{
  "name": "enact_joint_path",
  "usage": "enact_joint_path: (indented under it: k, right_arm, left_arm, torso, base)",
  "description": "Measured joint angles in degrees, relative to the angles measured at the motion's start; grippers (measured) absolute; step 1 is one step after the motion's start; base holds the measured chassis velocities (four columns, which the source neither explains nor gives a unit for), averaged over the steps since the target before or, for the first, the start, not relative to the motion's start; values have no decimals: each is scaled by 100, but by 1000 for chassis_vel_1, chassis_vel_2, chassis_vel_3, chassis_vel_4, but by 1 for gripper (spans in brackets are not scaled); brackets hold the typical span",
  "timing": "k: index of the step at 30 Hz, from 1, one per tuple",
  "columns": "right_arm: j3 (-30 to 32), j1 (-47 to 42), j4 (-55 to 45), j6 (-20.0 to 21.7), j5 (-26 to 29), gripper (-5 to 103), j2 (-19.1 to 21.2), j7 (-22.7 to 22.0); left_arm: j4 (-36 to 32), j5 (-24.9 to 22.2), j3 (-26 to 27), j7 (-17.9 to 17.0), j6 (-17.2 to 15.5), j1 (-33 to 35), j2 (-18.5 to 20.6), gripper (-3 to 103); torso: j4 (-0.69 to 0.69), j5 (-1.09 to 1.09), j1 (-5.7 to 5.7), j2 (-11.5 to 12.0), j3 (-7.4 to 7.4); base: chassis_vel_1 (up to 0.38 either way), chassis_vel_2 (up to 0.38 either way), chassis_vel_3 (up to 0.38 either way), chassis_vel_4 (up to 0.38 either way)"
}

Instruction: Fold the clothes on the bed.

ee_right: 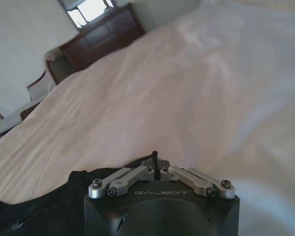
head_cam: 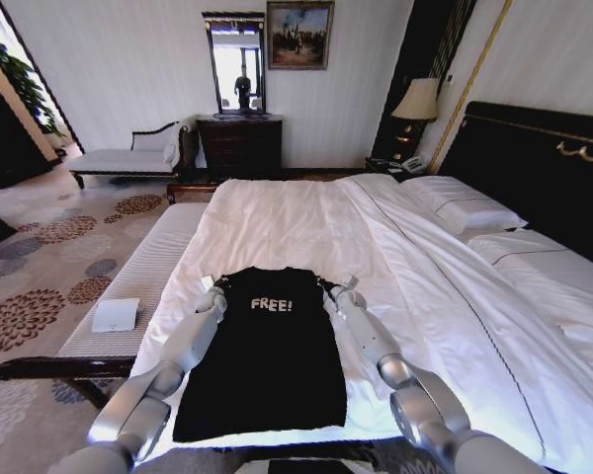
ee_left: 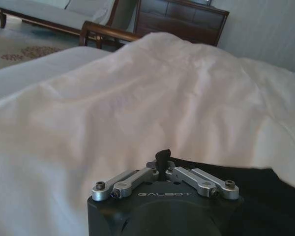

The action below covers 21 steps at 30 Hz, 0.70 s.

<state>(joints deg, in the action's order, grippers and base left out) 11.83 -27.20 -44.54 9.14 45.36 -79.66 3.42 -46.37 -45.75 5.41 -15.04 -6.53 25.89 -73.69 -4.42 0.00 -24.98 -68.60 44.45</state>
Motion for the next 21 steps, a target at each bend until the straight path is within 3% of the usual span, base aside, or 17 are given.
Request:
enact_joint_path:
  k: [12, 21]
  right_arm:
    - [-547, 104, -999, -272, -344, 0, 279, -548]
    - [-870, 1116, -129, -623, -581, 0, 156, -652]
  left_arm:
    - [-198, -366, -262, -50, -81, -592, 321, 1]
    - [217, -550, -477, 52, -116, -1324, 252, 1]
  torso:
    - [1, 0, 0, -1, 0]
    - [1, 0, -1, -1, 0]
  base:
    - [0, 0, 0, 0]
    - [0, 0, 0, 0]
